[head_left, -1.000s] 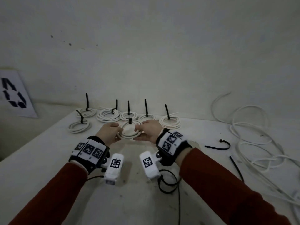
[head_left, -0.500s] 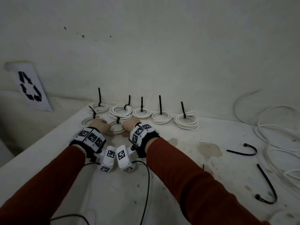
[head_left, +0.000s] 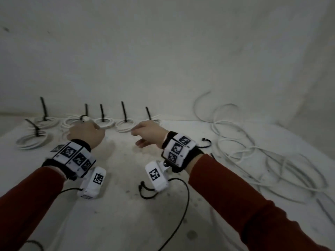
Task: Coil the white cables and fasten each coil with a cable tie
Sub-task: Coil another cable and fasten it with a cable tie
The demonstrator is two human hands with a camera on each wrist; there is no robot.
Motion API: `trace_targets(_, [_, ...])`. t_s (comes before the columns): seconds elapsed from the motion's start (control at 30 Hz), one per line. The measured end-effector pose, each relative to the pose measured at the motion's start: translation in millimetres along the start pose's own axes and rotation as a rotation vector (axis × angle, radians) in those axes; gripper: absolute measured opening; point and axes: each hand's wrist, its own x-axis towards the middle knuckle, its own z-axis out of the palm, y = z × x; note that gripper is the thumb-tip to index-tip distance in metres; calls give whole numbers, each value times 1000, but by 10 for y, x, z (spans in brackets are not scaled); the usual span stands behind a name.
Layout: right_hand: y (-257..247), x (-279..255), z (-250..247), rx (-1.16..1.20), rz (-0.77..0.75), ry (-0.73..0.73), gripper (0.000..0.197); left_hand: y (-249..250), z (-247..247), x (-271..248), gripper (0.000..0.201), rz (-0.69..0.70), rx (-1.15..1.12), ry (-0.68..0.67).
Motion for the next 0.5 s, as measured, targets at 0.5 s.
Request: trace_targets(0.5, [1211, -1313, -1916, -1041, 434, 131, 38, 2078, 367, -1061, 20, 735, -74, -105])
